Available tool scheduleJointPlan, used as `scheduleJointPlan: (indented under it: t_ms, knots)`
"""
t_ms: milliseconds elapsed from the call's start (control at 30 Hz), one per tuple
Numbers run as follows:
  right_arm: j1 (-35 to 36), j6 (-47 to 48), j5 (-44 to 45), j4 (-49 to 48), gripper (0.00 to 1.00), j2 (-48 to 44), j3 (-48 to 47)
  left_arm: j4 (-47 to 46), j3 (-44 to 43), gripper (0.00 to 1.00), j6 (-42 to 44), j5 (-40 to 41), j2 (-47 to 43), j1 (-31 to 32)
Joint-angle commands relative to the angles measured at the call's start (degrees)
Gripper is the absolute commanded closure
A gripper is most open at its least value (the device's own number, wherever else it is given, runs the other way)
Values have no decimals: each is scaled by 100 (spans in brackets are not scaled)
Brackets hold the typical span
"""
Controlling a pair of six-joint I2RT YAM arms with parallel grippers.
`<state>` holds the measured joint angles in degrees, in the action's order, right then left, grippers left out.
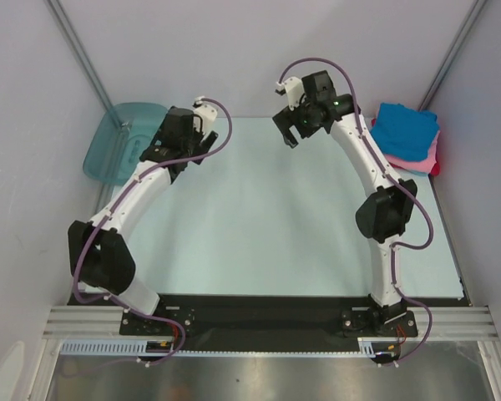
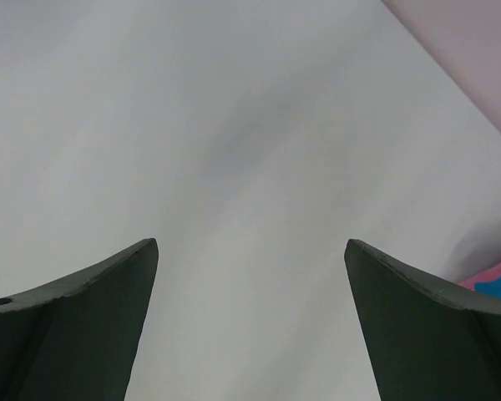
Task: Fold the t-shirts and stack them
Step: Reset both grippers
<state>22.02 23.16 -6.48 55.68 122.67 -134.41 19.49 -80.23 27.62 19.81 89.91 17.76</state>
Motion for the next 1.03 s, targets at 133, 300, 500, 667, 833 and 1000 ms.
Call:
scheduleJointPlan:
  t_ms: [133, 300, 500, 667, 833, 1000]
  knots:
    - [-303, -602, 1517, -901, 0, 64, 388, 310, -800, 0, -714, -900, 641, 201]
    - [-602, -708, 1394, -892, 0, -50, 749, 389, -1293, 0, -582, -786, 1134, 430]
    - [-769, -567, 1659, -1095, 0, -112, 934, 363, -1540, 0, -600, -777, 1380, 553]
    - [-778, -452, 1913, -1121, 0, -77, 978, 275, -1461, 0, -635, -707, 1398, 588]
    - [-778, -426, 1957, -1147, 0, -112, 855, 205, -1460, 0, -644, -646, 1450, 711]
    - [-726, -382, 2011, -1182, 0, -121, 829, 196, -1689, 0, -617, -593, 1565, 790]
